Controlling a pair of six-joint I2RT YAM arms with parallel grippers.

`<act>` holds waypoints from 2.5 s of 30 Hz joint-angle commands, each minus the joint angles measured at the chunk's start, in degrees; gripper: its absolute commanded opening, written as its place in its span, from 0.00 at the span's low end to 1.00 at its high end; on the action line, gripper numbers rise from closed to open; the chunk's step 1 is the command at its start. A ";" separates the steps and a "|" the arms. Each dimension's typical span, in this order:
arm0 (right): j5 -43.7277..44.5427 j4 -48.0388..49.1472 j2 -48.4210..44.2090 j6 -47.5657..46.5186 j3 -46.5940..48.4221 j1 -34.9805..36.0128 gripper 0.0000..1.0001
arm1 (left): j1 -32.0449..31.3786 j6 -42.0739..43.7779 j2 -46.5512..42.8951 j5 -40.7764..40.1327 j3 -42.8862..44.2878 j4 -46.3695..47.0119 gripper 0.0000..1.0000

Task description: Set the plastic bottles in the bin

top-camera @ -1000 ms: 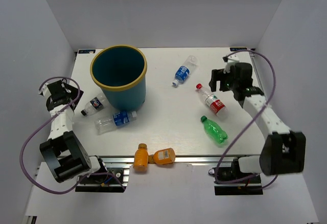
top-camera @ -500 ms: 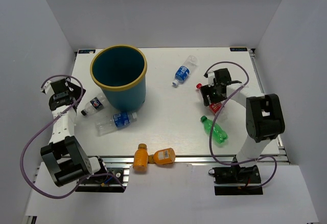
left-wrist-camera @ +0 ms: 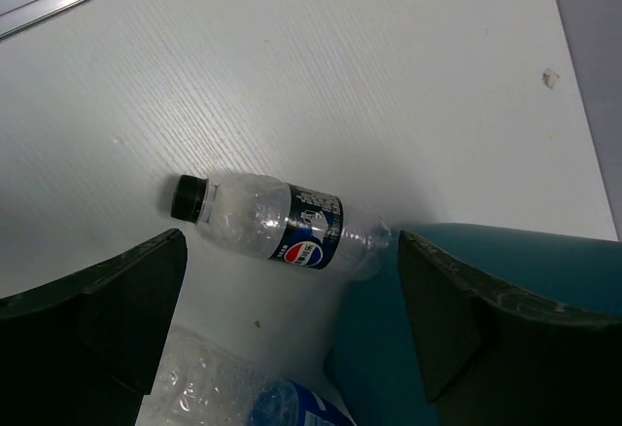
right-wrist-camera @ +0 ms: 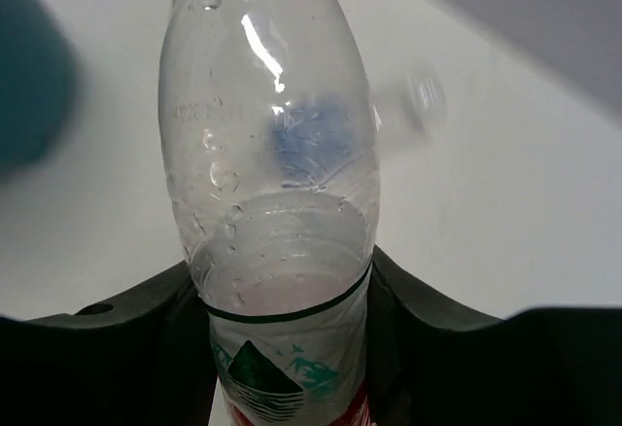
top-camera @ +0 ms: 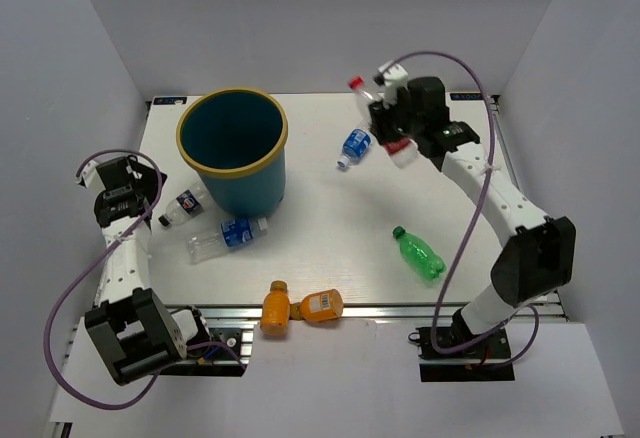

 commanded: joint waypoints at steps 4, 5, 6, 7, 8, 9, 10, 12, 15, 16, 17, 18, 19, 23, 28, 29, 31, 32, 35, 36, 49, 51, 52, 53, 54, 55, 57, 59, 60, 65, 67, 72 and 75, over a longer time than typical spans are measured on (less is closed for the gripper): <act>-20.30 27.08 0.45 6.69 11.44 13.13 0.34 | -0.38 -1.33 -4.12 1.24 -2.12 2.03 0.98; -24.42 29.11 2.39 9.07 16.76 14.44 0.32 | -0.46 -1.42 -4.20 1.51 -2.39 1.59 0.98; -26.37 31.14 4.84 10.74 20.47 15.23 0.34 | -0.38 -1.42 -4.20 1.68 -2.48 1.67 0.98; -28.05 31.77 9.74 14.50 24.16 16.11 0.35 | -0.37 -1.51 -4.20 1.69 -2.74 1.94 0.98; -29.11 32.56 12.14 15.67 30.81 18.12 0.35 | -0.46 -1.59 -4.20 1.60 -3.35 2.20 0.98; -29.81 33.26 14.77 16.38 34.09 19.10 0.36 | -0.46 -1.42 -4.12 1.51 -3.53 2.38 0.98; -29.65 31.96 20.02 17.26 41.09 20.15 0.38 | -0.38 -1.42 -4.12 1.51 -3.88 2.55 0.98; -29.73 29.50 24.97 16.74 47.02 22.79 0.42 | -0.38 -1.33 -3.33 1.51 -3.88 2.64 0.98; -27.98 30.01 30.09 17.00 48.64 24.56 0.49 | -0.46 -2.12 -1.84 2.38 -3.71 2.03 0.98; -26.41 30.88 30.70 17.09 48.11 24.82 0.54 | -0.38 -2.21 -1.48 3.00 -3.71 2.03 0.98; -26.05 30.63 30.88 16.83 47.84 25.08 0.61 | -0.37 -2.38 -1.04 3.53 -3.62 2.03 0.98; -26.22 30.19 31.23 16.48 48.10 25.09 0.78 | -0.37 -2.65 -0.52 4.31 -3.27 1.59 0.98; -26.04 29.58 31.06 16.04 48.36 25.09 0.88 | -0.37 -2.82 -0.25 4.76 -3.18 1.50 0.98; -24.21 19.51 29.22 7.54 51.26 25.09 0.89 | -0.37 -3.26 0.63 9.92 -3.09 3.07 0.98; -22.69 14.91 18.95 1.79 43.82 21.23 0.89 | -0.37 0.24 1.59 10.58 -3.89 6.77 0.98; -22.88 13.77 17.54 2.32 42.67 19.13 0.89 | -0.37 1.64 2.21 9.95 -3.36 6.42 0.98; -24.97 11.56 12.88 3.64 37.16 16.75 0.89 | -0.46 6.39 3.52 8.81 -2.57 6.07 0.98; -25.60 11.38 11.39 3.90 34.68 14.65 0.89 | -0.46 7.54 4.92 7.41 -2.57 6.16 0.98; -27.97 11.47 4.98 4.34 24.92 10.86 0.89 | -0.29 10.00 8.18 6.06 -5.28 11.24 0.98; -28.06 11.21 4.17 4.52 23.16 9.98 0.89 | -0.29 10.09 9.58 7.21 -5.47 11.78 0.98; -29.21 7.25 -3.57 -0.84 8.29 1.36 0.89 | -0.73 22.05 12.41 20.75 -8.45 17.22 0.98; -29.47 6.55 -3.48 -1.19 8.20 0.66 0.89 | -0.81 22.92 13.37 23.64 -7.93 16.88 0.98; -29.56 6.55 -3.48 -1.37 8.20 0.39 0.89 | -0.90 23.10 13.55 24.53 -7.75 16.62 0.98; -29.64 6.46 -3.48 -1.28 7.94 0.13 0.89 | -0.90 23.10 13.55 24.62 -7.84 16.62 0.98; -29.99 6.55 -3.39 -1.45 7.85 0.04 0.89 | -0.99 22.93 13.46 24.19 -7.93 16.44 0.98; -30.08 6.55 -3.31 -1.37 7.67 -0.31 0.89 | -0.99 22.67 13.55 21.75 -7.67 15.14 0.98; -31.13 6.46 -3.22 -2.24 7.15 -0.58 0.89 | -0.90 22.31 13.37 20.06 -7.66 14.25 0.98; -31.31 6.63 -2.96 -2.16 7.06 -0.75 0.89 | -0.99 22.05 13.20 19.62 -7.93 14.51 0.98; -31.58 6.64 -2.78 -2.42 7.14 -0.93 0.89 | -0.99 22.22 13.02 19.88 -8.10 14.51 0.98; -31.75 6.19 -0.93 -1.28 8.73 -1.72 0.89 | -0.99 18.82 10.74 13.39 -6.09 11.18 0.98; -31.58 6.46 -0.41 0.12 8.90 -1.98 0.89 | -0.99 12.86 10.82 13.55 -3.73 10.12 0.98; -32.02 8.57 -0.32 1.71 7.24 -2.86 0.89 | -1.43 0.18 11.09 13.12 -2.65 9.24 0.98; -32.28 9.71 -0.84 2.06 5.57 -3.48 0.89 | -1.78 -7.20 9.34 11.18 -3.70 9.58 0.98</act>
